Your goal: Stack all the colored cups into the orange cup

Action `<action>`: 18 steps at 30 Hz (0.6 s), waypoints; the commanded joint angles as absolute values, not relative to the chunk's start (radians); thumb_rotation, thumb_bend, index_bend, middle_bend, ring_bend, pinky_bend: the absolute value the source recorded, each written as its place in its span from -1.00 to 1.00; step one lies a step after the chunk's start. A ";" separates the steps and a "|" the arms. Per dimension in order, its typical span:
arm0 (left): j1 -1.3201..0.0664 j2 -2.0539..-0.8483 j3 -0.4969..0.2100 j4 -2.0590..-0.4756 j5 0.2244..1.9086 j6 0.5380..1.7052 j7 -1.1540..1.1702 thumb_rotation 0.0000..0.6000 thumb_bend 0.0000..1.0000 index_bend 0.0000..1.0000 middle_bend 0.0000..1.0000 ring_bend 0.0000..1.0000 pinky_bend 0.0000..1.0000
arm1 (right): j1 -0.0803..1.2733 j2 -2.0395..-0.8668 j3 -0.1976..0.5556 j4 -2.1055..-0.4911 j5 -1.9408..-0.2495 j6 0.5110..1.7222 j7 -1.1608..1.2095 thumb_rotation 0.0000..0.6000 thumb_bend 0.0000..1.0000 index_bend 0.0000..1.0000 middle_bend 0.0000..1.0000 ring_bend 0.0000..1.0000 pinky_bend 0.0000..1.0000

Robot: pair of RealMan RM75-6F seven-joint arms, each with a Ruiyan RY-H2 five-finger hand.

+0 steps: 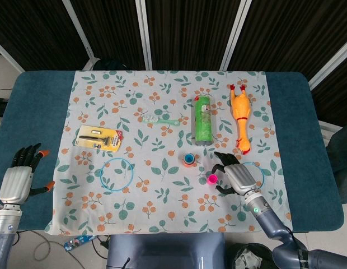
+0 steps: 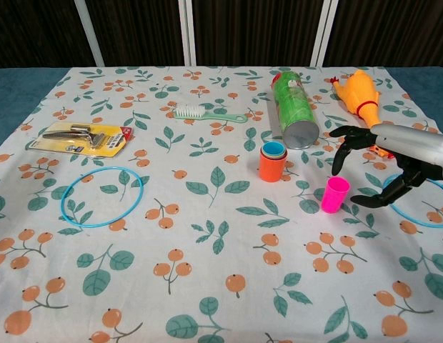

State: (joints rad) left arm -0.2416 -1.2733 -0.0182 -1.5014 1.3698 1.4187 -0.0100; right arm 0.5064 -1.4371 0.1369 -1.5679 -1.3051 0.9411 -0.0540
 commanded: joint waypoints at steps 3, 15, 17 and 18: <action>-0.238 -1.274 -0.023 -1.505 1.376 1.417 -0.018 1.00 -0.73 -0.57 -0.94 -1.00 -1.00 | 0.511 -1.441 0.134 -1.563 -1.308 0.944 -0.049 1.00 -0.27 -0.20 -1.00 -1.00 -0.87; -0.236 -1.275 -0.035 -1.499 1.371 1.394 -0.017 1.00 -0.73 -0.56 -0.94 -1.00 -1.00 | 0.526 -1.464 0.135 -1.544 -1.293 0.942 -0.052 1.00 -0.26 -0.17 -1.00 -1.00 -0.86; -0.234 -1.274 -0.038 -1.499 1.370 1.393 -0.019 1.00 -0.73 -0.56 -0.94 -1.00 -1.00 | 0.529 -1.468 0.136 -1.541 -1.293 0.943 -0.052 1.00 -0.26 -0.16 -1.00 -1.00 -0.86; -0.234 -1.274 -0.040 -1.499 1.369 1.393 -0.020 1.00 -0.73 -0.56 -0.94 -1.00 -1.00 | 0.530 -1.470 0.136 -1.539 -1.294 0.945 -0.054 1.00 -0.26 -0.16 -1.00 -1.00 -0.86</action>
